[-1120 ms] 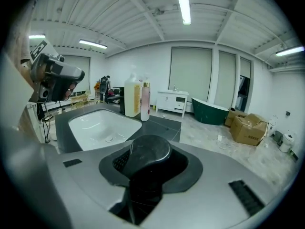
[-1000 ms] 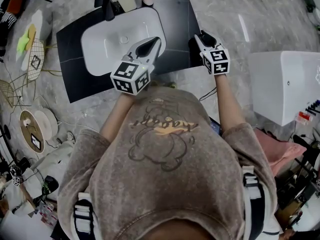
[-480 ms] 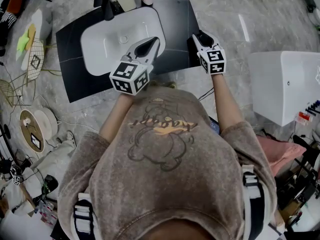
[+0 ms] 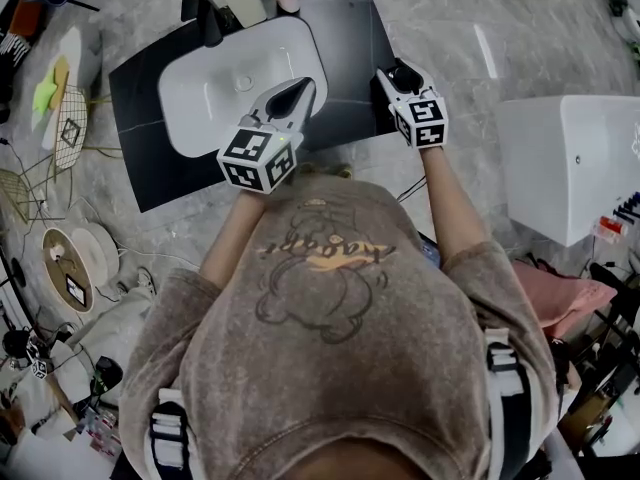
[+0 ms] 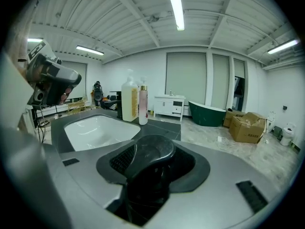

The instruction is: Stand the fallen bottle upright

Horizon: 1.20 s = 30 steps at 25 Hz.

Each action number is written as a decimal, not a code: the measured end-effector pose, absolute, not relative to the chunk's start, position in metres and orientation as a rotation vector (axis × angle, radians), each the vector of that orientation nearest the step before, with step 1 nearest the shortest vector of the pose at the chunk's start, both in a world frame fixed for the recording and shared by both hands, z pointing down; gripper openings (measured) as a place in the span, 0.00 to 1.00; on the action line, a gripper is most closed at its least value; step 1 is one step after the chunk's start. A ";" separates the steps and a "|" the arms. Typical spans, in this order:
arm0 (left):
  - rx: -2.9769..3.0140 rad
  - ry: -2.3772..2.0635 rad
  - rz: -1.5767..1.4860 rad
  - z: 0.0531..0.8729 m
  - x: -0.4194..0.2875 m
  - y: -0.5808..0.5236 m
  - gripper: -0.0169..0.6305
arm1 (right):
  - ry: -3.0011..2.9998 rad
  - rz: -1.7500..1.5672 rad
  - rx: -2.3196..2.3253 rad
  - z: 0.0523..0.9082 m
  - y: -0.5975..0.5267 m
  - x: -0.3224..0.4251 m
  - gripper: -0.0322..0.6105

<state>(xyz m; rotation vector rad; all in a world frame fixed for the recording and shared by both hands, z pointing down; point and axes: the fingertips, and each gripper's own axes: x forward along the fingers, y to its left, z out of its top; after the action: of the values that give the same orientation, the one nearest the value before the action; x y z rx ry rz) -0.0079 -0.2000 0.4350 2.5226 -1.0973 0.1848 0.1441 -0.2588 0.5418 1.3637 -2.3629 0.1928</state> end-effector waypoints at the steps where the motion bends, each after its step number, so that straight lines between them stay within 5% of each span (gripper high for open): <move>1: 2.523 -1.093 0.185 0.435 -0.008 -0.200 0.06 | -2.365 0.195 1.353 0.542 -0.257 0.143 0.33; 14: 2.575 -0.945 0.187 0.440 0.020 -0.198 0.06 | -2.361 0.184 1.384 0.527 -0.235 0.146 0.54; 30: 2.682 -0.679 0.195 0.438 0.083 -0.182 0.06 | -2.349 0.175 1.654 0.473 -0.170 0.192 0.56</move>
<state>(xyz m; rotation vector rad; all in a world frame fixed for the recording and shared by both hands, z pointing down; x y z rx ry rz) 0.0826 -0.1818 0.4378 2.6819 -0.6787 0.1953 0.1918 -0.1702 0.4735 1.6539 -2.3486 0.1748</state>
